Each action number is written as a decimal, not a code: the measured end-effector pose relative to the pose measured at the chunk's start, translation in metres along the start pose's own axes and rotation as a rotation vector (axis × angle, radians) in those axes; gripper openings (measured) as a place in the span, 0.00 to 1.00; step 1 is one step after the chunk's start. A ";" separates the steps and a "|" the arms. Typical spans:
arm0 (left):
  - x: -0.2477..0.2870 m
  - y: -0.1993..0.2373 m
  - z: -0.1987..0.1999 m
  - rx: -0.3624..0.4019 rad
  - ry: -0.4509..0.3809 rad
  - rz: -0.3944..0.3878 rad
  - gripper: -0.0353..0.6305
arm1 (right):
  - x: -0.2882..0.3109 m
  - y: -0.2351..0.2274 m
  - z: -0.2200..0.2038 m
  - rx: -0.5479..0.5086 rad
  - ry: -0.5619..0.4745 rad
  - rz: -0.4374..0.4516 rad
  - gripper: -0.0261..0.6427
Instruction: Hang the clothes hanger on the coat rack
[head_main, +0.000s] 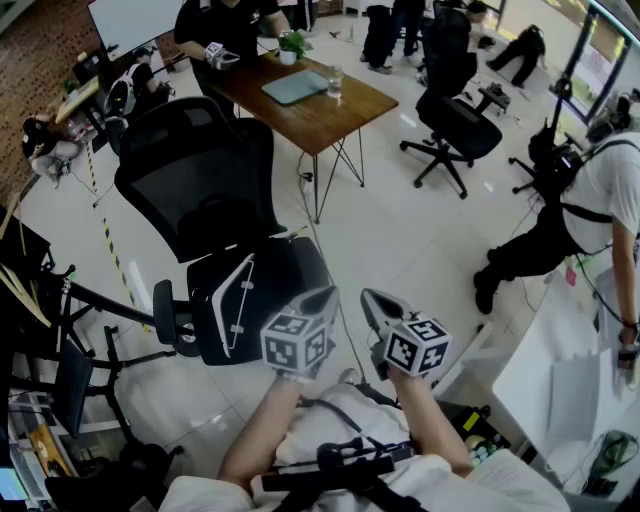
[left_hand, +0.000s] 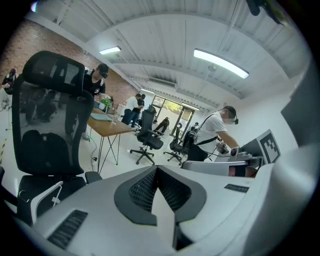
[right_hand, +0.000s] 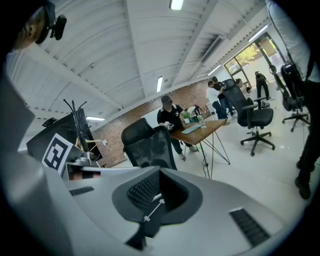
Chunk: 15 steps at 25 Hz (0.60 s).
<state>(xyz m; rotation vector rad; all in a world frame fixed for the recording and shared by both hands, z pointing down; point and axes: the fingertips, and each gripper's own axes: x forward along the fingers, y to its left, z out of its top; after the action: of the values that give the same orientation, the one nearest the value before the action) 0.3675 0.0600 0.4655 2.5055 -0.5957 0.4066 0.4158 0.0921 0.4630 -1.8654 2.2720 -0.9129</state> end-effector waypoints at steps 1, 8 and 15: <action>0.000 0.002 0.000 -0.003 -0.001 0.008 0.04 | 0.002 -0.001 0.000 0.000 0.004 0.005 0.05; -0.005 0.019 -0.007 -0.038 -0.026 0.092 0.04 | 0.017 0.000 -0.003 -0.014 0.035 0.068 0.05; -0.031 0.045 -0.026 -0.120 -0.063 0.242 0.04 | 0.038 0.016 -0.014 -0.036 0.084 0.190 0.08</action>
<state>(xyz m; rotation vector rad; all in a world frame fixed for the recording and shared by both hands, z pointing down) 0.3145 0.0501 0.4937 2.3462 -0.9256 0.3684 0.3859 0.0646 0.4791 -1.6171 2.4782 -0.9435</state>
